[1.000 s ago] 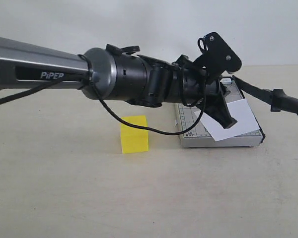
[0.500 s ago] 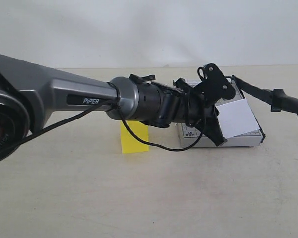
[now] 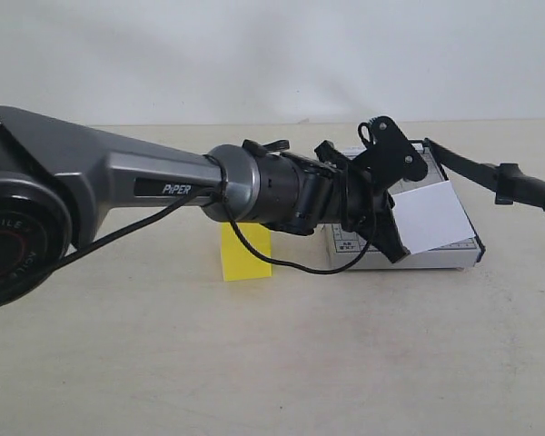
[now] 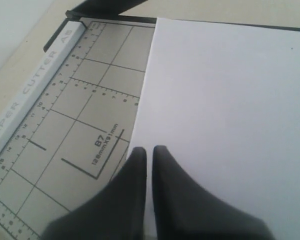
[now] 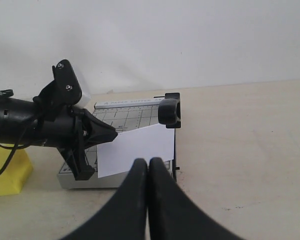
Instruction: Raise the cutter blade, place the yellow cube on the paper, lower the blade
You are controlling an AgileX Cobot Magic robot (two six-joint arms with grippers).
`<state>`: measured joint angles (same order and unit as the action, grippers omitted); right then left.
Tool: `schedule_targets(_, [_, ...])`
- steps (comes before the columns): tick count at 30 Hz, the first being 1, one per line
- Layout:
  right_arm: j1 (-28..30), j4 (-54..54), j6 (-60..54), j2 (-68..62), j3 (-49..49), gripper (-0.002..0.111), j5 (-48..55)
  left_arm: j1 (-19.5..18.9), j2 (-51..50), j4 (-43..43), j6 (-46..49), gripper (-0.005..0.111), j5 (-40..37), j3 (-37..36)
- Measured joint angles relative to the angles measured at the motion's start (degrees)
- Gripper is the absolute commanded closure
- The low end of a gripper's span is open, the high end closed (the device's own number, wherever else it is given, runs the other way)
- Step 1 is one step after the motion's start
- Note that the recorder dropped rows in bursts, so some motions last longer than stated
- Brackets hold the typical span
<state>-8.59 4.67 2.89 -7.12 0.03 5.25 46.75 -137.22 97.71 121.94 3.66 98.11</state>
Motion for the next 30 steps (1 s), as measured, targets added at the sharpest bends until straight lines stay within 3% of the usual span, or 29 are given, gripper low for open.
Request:
schedule_targets(8, [0.00, 0.00, 0.00, 0.00, 0.00, 0.108, 0.00, 0.00, -0.72, 0.00, 0.00, 0.102, -0.24, 0.19])
schedule_targets(20, [0.00, 0.00, 0.00, 0.00, 0.00, 0.108, 0.00, 0.00, -5.04, 0.00, 0.00, 0.102, -5.65, 6.50])
schedule_targets(30, [0.00, 0.00, 0.00, 0.00, 0.00, 0.108, 0.00, 0.00, -6.62, 0.00, 0.00, 0.102, -4.75, 9.06])
